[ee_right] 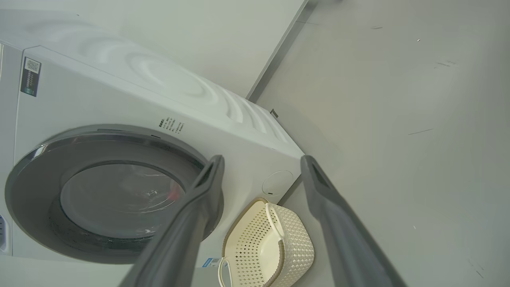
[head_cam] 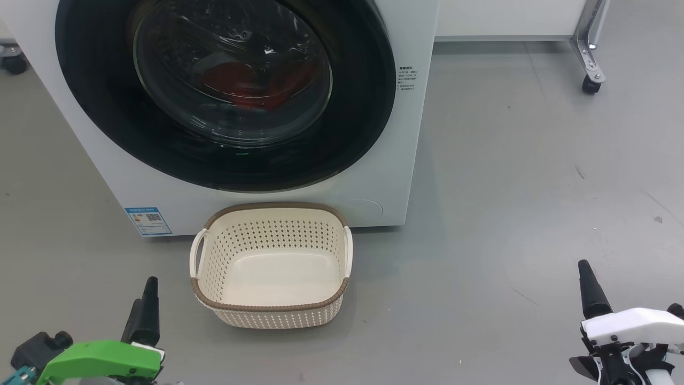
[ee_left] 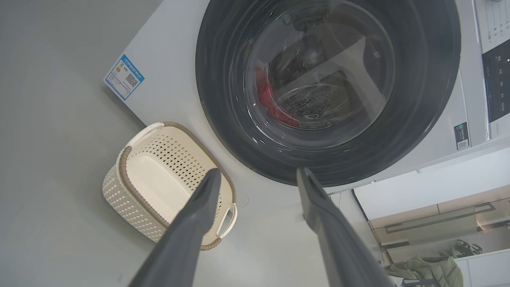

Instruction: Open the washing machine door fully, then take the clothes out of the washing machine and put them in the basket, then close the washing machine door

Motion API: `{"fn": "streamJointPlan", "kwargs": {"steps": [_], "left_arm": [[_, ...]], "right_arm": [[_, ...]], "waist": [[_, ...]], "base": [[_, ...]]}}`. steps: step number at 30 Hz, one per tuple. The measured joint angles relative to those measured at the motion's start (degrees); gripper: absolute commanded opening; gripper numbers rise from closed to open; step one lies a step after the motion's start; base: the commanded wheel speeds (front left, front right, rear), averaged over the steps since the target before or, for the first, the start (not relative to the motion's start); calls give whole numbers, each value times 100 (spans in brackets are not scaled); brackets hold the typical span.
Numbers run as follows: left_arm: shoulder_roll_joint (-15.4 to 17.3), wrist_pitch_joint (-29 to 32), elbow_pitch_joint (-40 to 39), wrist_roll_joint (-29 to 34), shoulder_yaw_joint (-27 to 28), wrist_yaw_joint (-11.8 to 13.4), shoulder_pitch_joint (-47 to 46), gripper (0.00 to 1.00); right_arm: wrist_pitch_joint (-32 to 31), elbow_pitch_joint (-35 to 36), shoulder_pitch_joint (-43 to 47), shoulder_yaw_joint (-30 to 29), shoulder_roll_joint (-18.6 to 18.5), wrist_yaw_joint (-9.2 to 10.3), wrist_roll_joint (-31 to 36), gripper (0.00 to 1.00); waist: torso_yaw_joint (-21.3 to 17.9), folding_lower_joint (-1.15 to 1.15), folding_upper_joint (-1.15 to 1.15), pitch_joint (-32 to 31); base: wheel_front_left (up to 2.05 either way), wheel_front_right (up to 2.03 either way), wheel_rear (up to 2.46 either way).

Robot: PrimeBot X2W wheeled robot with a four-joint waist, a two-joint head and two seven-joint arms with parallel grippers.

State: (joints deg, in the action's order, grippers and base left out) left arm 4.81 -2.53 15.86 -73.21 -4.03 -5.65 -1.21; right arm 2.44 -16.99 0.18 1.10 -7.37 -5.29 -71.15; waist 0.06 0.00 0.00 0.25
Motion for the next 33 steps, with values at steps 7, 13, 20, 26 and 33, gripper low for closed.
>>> {"fn": "streamJointPlan", "kwargs": {"steps": [7, 13, 20, 26, 33], "left_arm": [[49, -66, -86, 537, -93, 83, -42, 100], [82, -169, -166, 1123, -229, 140, -64, 100], [120, -289, -235, 1693, -423, 194, -64, 100], [125, -368, -286, 2159, -570, 242, -64, 100], [126, -469, -316, 2629, -734, 291, -63, 100]], "right_arm": [[90, 18, -5, 146, -51, 148, 552, 100], [179, 74, -12, 285, -76, 252, 1054, 100], [296, 103, -13, 454, -104, 396, 1599, 100], [375, 130, -13, 583, -120, 486, 2043, 100], [493, 135, -13, 739, -122, 547, 2540, 100]], "waist": [[3, 0, 0, -4], [1, 0, 0, -13], [-3, 0, 0, -24], [-3, 0, 0, -34], [-4, 0, 0, -44]], "base": [[0, 0, 0], [0, 0, 0], [0, 0, 0], [0, 0, 0], [0, 0, 0]]}}
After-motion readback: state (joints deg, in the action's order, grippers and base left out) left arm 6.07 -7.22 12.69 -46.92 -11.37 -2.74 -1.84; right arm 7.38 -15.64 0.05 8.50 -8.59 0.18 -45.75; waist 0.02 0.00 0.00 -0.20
